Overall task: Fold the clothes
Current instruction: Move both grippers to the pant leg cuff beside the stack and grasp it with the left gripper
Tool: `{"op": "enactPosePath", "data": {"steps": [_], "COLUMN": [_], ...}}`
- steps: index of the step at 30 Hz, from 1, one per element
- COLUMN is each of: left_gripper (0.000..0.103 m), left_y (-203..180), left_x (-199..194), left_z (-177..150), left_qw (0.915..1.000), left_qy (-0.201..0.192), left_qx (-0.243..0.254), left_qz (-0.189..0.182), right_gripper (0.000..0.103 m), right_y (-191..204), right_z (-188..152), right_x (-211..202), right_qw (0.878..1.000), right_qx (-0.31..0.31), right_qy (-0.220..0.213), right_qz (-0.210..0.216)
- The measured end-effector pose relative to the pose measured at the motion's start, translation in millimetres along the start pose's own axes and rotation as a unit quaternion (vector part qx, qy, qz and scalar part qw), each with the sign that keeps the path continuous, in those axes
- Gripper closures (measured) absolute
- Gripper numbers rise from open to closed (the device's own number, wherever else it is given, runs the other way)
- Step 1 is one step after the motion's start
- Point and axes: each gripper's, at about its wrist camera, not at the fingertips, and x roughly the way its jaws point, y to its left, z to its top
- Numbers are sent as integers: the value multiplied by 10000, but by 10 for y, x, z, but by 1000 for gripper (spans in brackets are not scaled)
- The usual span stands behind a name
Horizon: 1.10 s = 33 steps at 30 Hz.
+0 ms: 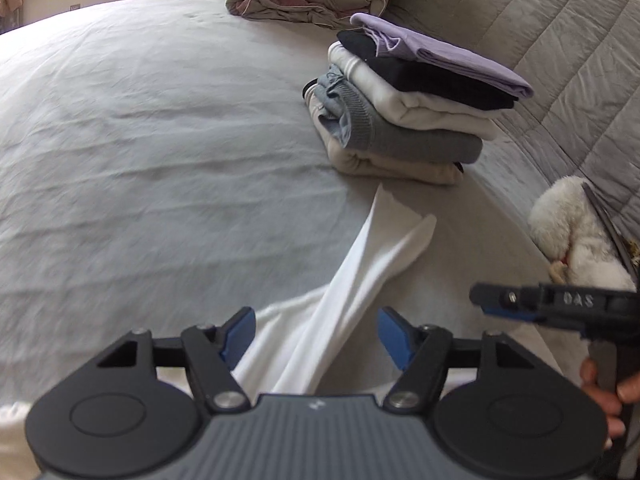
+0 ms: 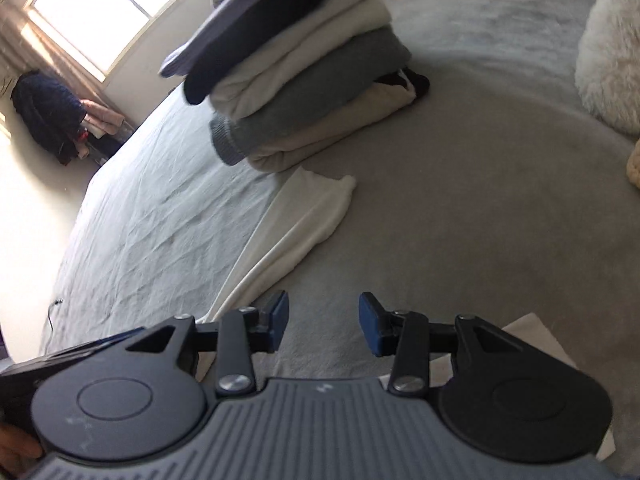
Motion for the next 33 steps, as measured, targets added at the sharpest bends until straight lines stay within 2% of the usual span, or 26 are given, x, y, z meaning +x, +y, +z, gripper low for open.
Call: {"op": "enactPosePath", "data": {"steps": [7,15,16,18,20,22,29,31,33], "left_gripper": [37,48,52,65,91,102,102,102,102], "left_y": [-294,-443,-453,-473,-489,-528,-776,-859,-930], "left_x": [574,1000,1026,1058,1066,1025,514,367,251], "left_z": [257,428,448,484,507,521,520,528,536], "left_qw": [9999,9995,9994,9994,9995,9994,9963,9950,9936], "left_qy": [-31,-246,-284,-315,-240,-207,-626,-711,-790], "left_qx": [102,147,149,139,124,135,374,487,586], "left_qz": [121,144,127,27,-141,-238,-455,-515,-556], "right_gripper": [60,60,60,60,60,60,60,60,60], "right_y": [-191,-293,-309,-345,-382,-422,-568,-633,-742], "right_z": [178,239,242,245,254,262,250,238,226], "right_x": [-1,-18,-13,-8,-9,-16,-106,-164,-210], "right_qw": [9999,9984,9981,9974,9964,9952,9886,9828,9698], "right_qx": [129,414,456,562,693,820,1302,1583,2026], "right_qy": [28,53,75,101,106,101,5,-105,-151], "right_qz": [77,391,412,449,484,524,752,942,1348]}}
